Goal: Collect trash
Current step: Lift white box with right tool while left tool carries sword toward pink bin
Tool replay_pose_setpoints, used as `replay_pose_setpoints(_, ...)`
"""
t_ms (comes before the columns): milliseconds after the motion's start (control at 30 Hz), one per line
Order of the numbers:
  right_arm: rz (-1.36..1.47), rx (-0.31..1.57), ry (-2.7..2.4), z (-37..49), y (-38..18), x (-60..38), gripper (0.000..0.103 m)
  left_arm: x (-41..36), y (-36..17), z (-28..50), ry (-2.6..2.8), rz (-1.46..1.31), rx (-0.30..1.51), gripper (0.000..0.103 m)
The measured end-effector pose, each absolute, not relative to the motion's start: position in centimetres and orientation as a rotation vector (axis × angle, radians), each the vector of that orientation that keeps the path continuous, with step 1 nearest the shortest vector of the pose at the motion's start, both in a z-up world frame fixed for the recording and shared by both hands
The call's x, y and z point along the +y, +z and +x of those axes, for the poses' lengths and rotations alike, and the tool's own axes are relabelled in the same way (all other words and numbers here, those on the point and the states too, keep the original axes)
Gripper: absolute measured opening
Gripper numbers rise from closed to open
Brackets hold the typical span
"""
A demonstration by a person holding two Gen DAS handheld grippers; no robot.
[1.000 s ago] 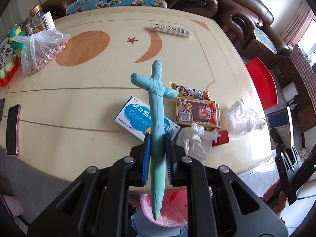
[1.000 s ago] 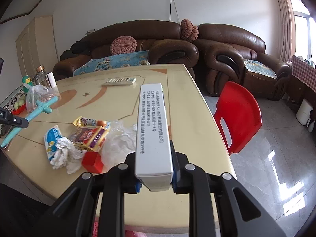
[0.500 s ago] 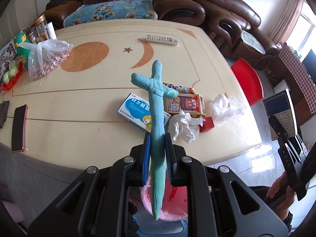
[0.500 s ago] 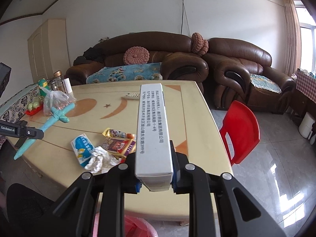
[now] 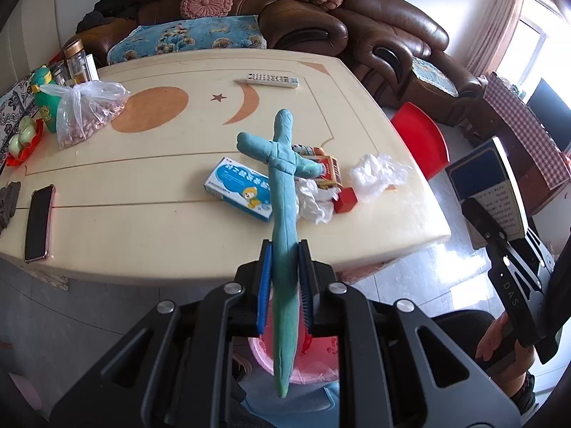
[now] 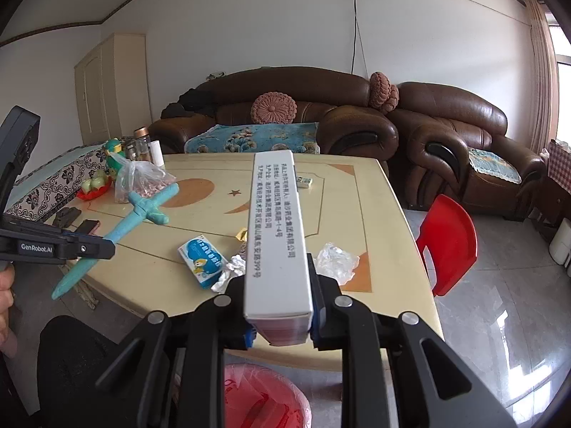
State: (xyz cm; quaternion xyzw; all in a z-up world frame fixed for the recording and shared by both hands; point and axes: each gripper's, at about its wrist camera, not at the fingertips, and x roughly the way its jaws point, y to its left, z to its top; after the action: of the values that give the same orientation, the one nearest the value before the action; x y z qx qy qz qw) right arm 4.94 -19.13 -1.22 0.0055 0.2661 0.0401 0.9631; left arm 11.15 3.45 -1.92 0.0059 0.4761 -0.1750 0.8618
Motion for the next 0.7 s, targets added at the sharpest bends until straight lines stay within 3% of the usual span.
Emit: replay_pose_setpoints(700, -0.010, 0.574, 0.152, -0.3, -1.7, -16.0, 0.021, 3.3, -2.3, 5.3, -0.416, 0.054, 0.979, 0.016)
